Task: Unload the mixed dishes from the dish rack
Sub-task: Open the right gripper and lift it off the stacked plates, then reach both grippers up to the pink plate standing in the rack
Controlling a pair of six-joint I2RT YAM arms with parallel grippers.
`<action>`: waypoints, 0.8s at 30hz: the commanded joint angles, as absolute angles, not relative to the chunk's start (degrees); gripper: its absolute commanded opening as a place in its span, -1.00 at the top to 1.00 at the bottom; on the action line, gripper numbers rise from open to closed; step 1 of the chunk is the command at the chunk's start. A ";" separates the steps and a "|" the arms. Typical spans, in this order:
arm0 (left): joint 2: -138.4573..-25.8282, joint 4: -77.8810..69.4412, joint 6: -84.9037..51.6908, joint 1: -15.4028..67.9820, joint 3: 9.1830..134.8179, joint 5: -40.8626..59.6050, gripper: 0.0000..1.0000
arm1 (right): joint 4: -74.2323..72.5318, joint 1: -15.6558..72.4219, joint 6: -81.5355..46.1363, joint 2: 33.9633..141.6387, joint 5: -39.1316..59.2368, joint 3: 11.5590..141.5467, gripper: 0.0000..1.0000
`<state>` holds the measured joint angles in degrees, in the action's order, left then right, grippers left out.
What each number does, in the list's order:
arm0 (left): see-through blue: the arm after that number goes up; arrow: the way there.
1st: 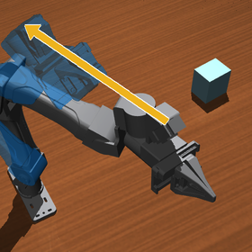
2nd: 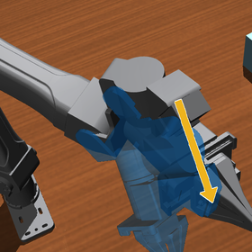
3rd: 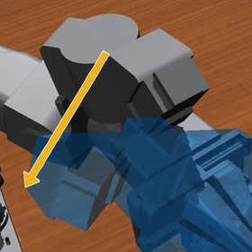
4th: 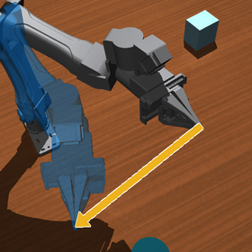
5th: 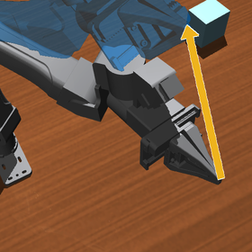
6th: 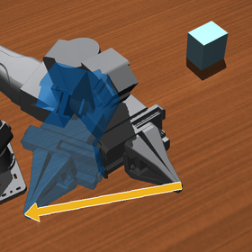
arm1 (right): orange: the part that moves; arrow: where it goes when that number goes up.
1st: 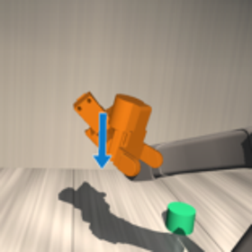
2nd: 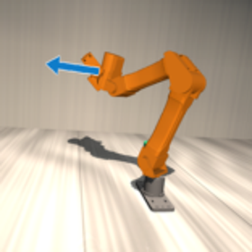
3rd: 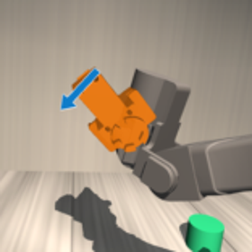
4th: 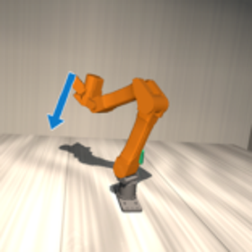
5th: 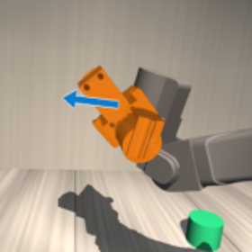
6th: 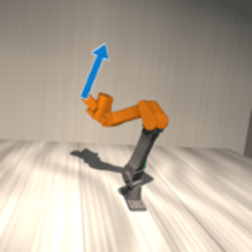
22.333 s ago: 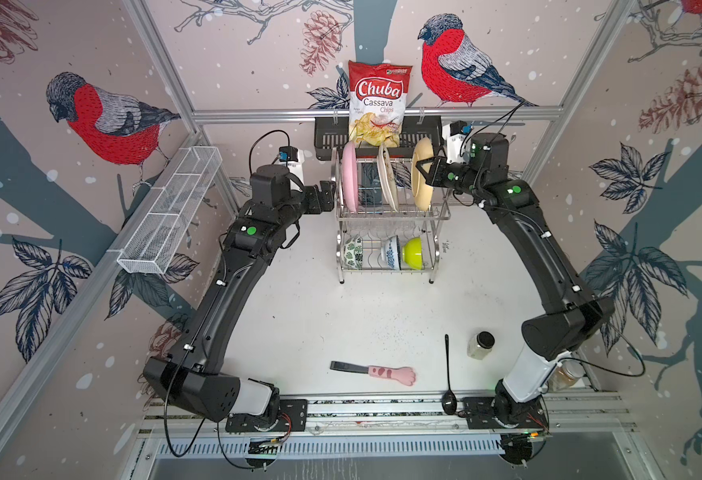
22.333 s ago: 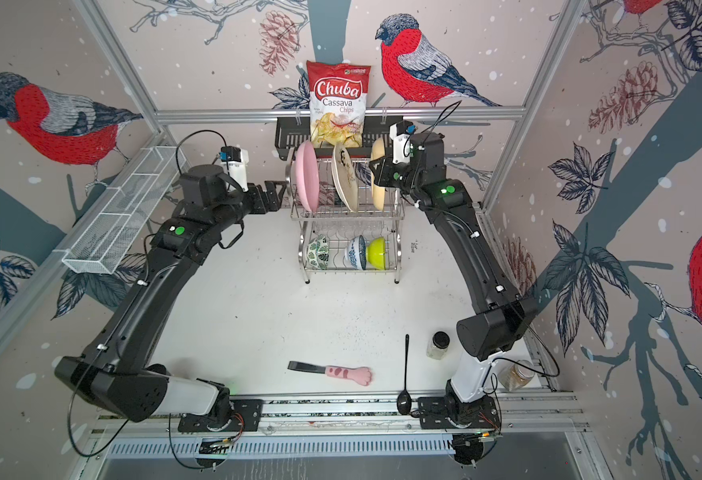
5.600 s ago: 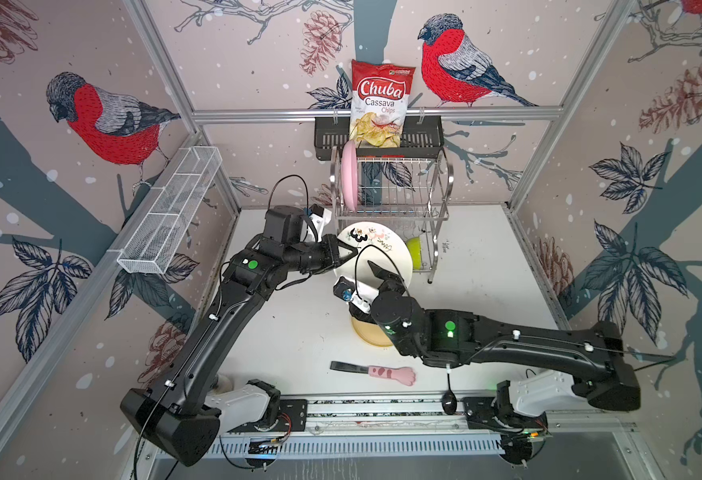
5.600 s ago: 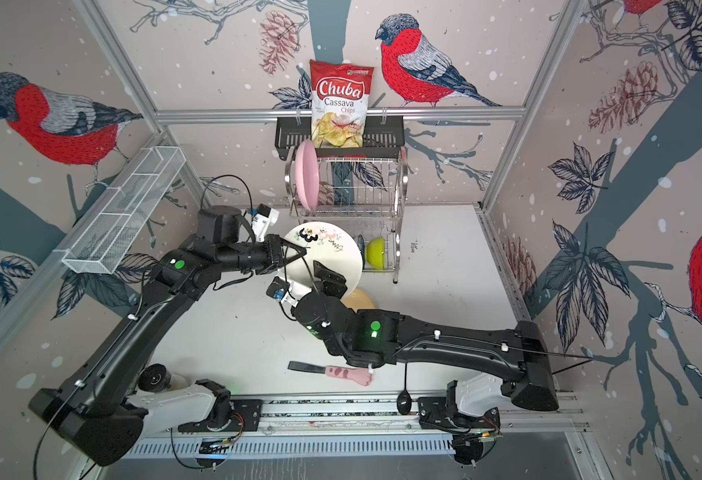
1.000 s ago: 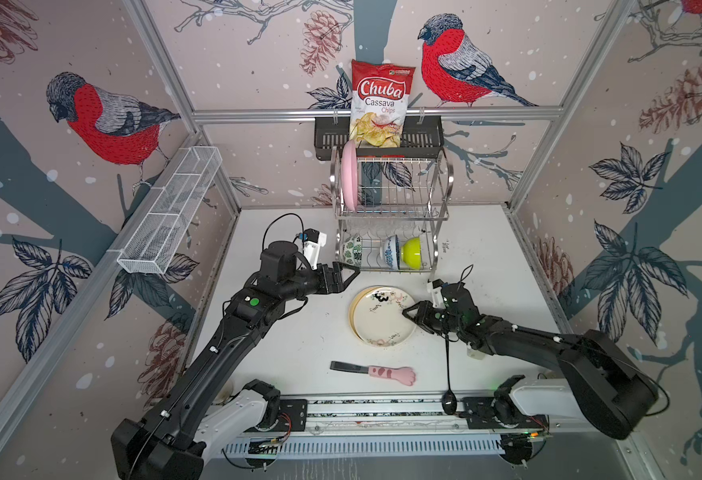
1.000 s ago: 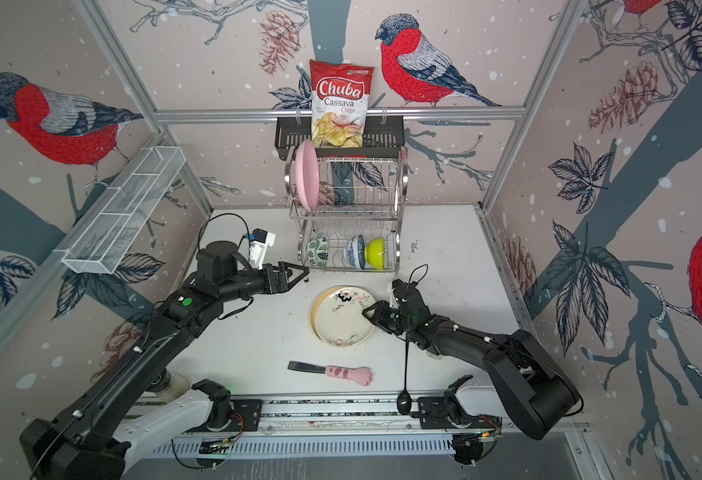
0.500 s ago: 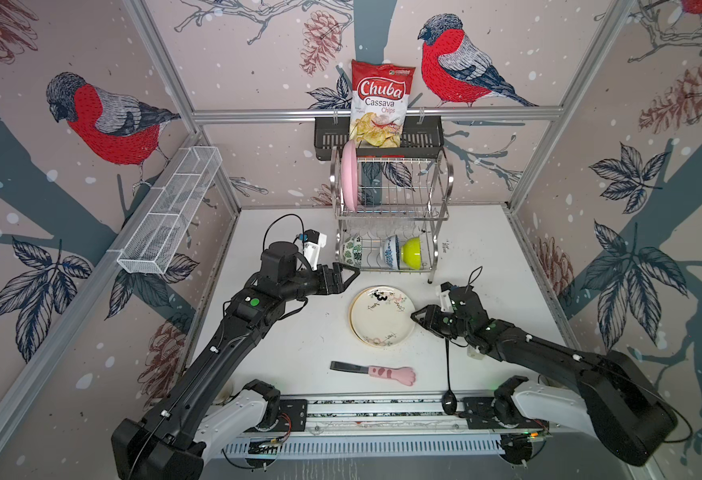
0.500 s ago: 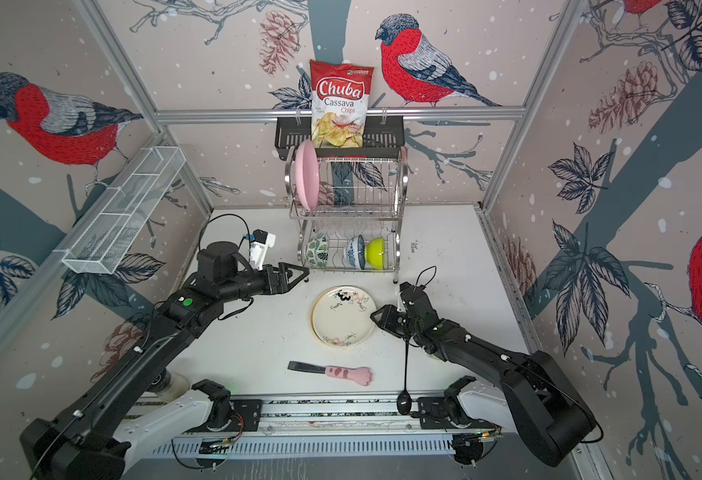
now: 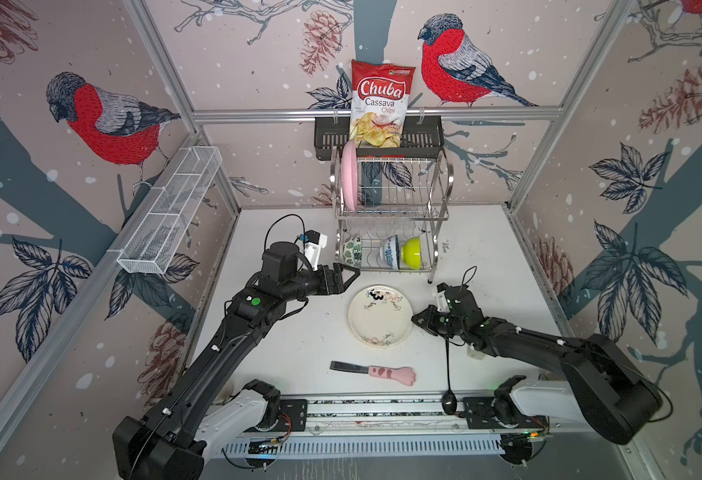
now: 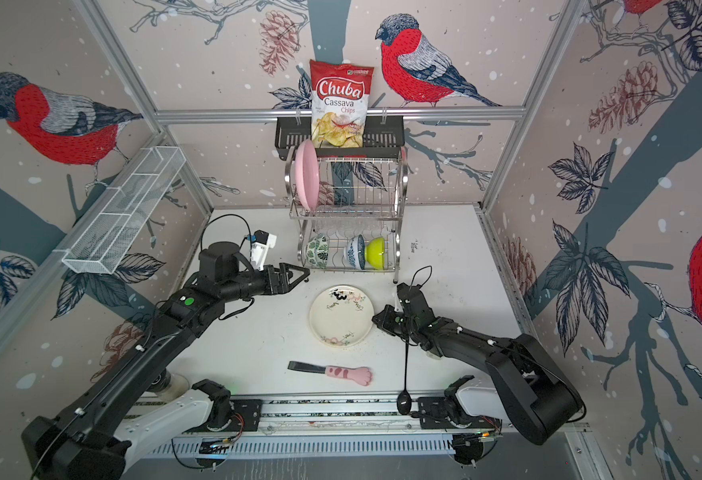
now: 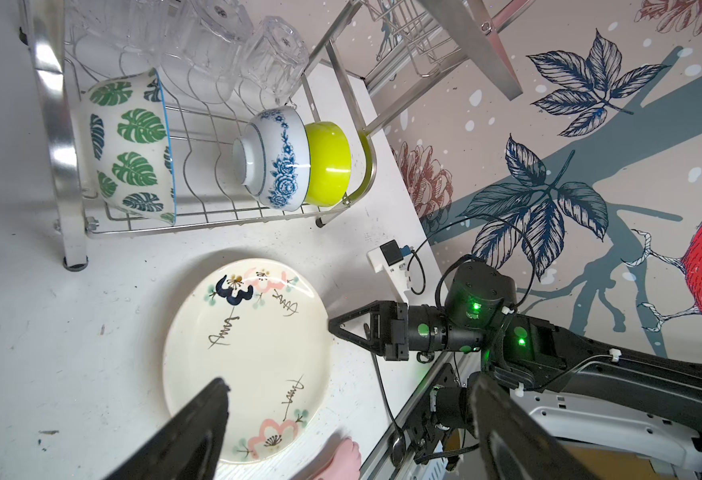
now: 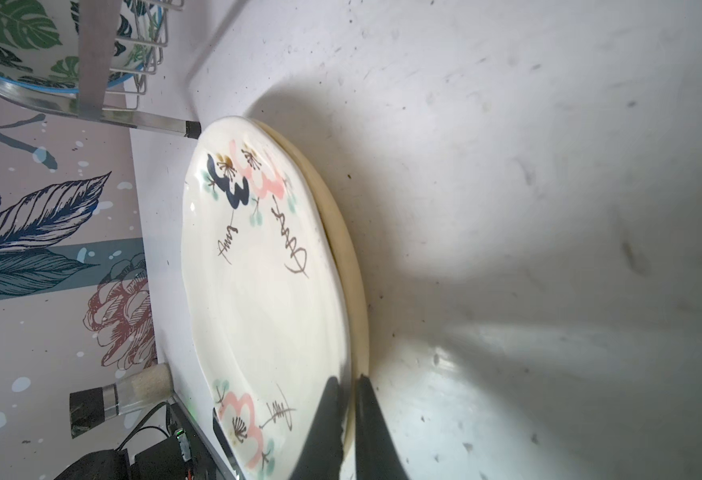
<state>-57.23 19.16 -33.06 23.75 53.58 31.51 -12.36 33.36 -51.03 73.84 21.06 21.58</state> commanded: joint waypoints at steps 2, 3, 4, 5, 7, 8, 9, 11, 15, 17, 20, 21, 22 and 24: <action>-56.89 18.21 -33.08 23.73 53.63 31.56 -0.81 | -10.29 33.41 -49.68 72.83 20.19 23.03 0.76; -56.97 18.27 -33.02 23.73 53.58 31.55 -0.82 | -8.29 33.35 -48.94 72.10 19.48 23.80 0.74; -57.00 18.24 -33.03 23.73 53.53 31.47 -0.82 | -6.37 33.23 -48.26 70.87 18.55 24.61 0.71; -57.11 18.16 -32.96 23.73 53.47 31.38 -0.82 | -3.91 33.01 -47.55 69.35 17.40 25.68 0.68; -57.30 18.18 -32.87 23.79 53.20 31.08 -0.82 | -0.04 32.79 -46.10 66.44 14.92 27.89 0.62; -57.40 18.25 -32.70 23.73 53.09 30.46 -0.82 | 2.07 32.78 -45.21 64.73 13.21 29.32 0.59; -57.56 18.58 -32.56 23.73 52.86 29.67 -0.81 | 3.73 32.78 -44.20 63.14 11.56 30.71 0.56; -57.78 19.66 -32.11 23.74 52.79 27.48 -0.77 | 5.63 32.78 -42.47 60.71 9.26 32.75 0.50; -58.77 23.57 -30.60 23.73 53.17 20.32 -0.68 | 5.28 32.78 -39.00 58.71 8.83 35.25 0.43; -59.34 24.33 -30.39 23.73 53.09 17.06 -0.66 | 4.97 32.78 -37.40 58.97 8.69 36.53 0.42; -60.27 23.90 -30.47 23.80 53.50 14.10 -0.61 | 4.23 32.78 -35.65 59.17 8.83 39.19 0.42; -60.56 23.67 -30.50 23.78 53.95 13.68 -0.60 | 4.21 32.78 -35.01 58.99 8.85 40.55 0.42; -60.77 23.39 -30.35 23.82 54.36 13.40 -0.60 | 4.10 32.78 -34.37 58.83 8.72 41.73 0.41; -61.24 22.88 -29.54 23.65 56.34 12.82 -0.59 | 4.72 33.40 -33.06 58.78 6.73 45.92 0.38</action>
